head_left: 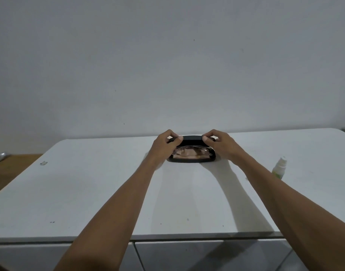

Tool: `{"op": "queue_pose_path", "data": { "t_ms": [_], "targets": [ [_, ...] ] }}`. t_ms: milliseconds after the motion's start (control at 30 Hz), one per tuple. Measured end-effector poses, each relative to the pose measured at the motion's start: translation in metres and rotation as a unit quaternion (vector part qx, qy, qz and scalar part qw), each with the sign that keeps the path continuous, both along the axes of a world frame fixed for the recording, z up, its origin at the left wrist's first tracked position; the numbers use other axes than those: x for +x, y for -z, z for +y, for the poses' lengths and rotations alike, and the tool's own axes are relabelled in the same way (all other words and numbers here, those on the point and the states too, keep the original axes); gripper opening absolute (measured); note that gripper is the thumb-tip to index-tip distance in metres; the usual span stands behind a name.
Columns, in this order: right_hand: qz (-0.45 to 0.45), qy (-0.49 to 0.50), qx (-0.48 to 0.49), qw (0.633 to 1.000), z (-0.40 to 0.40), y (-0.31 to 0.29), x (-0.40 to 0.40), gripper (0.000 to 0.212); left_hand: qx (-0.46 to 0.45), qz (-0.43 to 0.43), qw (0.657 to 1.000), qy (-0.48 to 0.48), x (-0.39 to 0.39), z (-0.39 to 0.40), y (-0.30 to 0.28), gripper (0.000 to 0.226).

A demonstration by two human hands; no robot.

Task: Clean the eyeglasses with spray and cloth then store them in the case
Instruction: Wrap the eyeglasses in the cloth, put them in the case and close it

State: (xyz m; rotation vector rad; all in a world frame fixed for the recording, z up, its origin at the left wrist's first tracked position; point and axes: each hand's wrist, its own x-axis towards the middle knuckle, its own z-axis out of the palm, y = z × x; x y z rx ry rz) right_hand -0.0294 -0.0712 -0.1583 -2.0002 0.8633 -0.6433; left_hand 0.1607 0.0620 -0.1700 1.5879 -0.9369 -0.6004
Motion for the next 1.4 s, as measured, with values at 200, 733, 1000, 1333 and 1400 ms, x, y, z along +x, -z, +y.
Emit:
{"op": "queue_pose_path", "data": {
  "t_ms": [200,733,1000,1333,1400],
  "targets": [
    [0.014,-0.048,0.002,0.999,0.004,0.003,-0.015,0.006,-0.009,0.03,0.997,0.065,0.001,0.018,0.002,0.023],
    [0.038,-0.032,-0.106,0.993,0.03,0.02,-0.024,0.031,0.008,-0.116,0.993,0.024,-0.01,0.038,0.019,0.035],
    [0.039,-0.011,-0.139,0.989,0.034,0.024,-0.018,0.037,0.019,-0.167,0.986,0.017,-0.007,0.036,0.023,0.033],
    [0.032,-0.013,-0.133,0.99,-0.011,0.013,0.041,0.027,-0.003,-0.15,0.989,0.0,0.047,-0.006,0.009,0.033],
    [0.025,-0.013,-0.126,0.992,-0.023,0.012,0.056,0.029,-0.014,-0.13,0.991,0.003,0.061,-0.016,0.01,0.035]
  ]
}}
